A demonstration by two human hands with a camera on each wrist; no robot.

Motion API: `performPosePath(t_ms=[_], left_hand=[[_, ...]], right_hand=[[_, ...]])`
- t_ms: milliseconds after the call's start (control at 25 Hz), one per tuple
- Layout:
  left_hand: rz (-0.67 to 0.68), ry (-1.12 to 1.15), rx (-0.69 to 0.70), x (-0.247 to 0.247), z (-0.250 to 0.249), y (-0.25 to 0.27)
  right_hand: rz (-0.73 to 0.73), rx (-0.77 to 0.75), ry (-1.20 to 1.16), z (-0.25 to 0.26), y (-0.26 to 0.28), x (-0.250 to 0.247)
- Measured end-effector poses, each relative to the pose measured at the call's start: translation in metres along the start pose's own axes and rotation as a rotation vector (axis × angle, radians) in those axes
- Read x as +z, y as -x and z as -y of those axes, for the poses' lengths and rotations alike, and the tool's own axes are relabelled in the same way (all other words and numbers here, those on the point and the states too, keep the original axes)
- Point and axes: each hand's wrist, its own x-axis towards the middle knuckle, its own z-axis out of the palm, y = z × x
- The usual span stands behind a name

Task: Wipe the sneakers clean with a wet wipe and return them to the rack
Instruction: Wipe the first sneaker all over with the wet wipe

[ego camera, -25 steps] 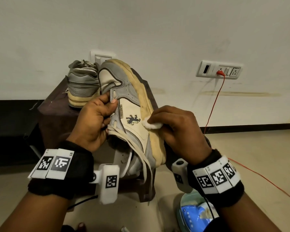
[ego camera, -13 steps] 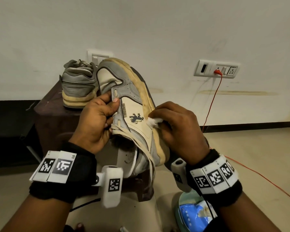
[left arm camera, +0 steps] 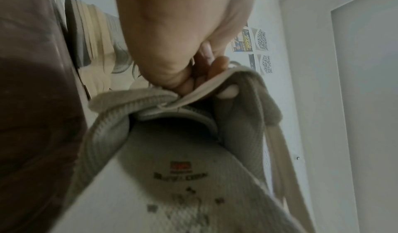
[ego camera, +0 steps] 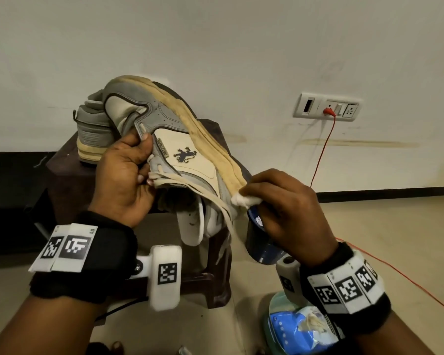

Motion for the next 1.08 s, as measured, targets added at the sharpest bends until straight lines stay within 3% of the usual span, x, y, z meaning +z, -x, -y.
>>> performPosePath(t_ms=[80,200,320,520,800,1080], left_hand=[[0.030,-0.064,-0.016,0.003,0.007,-0.001],[0.080,-0.118,-0.047,0.024,0.014,0.011],[0.101,-0.110,-0.030,0.032,0.014,0.017],[-0.009,-0.080,-0.020,0.017,0.007,0.006],[-0.040,0.007,-0.068,0.006,0.011,-0.002],[-0.048,0.131,-0.021,0.009,0.004,0.003]], right_hand=[[-0.105,0.050,0.002,-0.002,-0.005,0.002],[-0.107,0.097,-0.022,-0.002,-0.011,0.008],[-0.013,0.096,-0.094,-0.001,-0.011,0.006],[0.224,0.069,-0.229,0.009,-0.003,-0.006],[-0.122,0.184,-0.022,0.005,-0.006,0.001],[0.010,0.116,-0.135,0.022,0.004,0.006]])
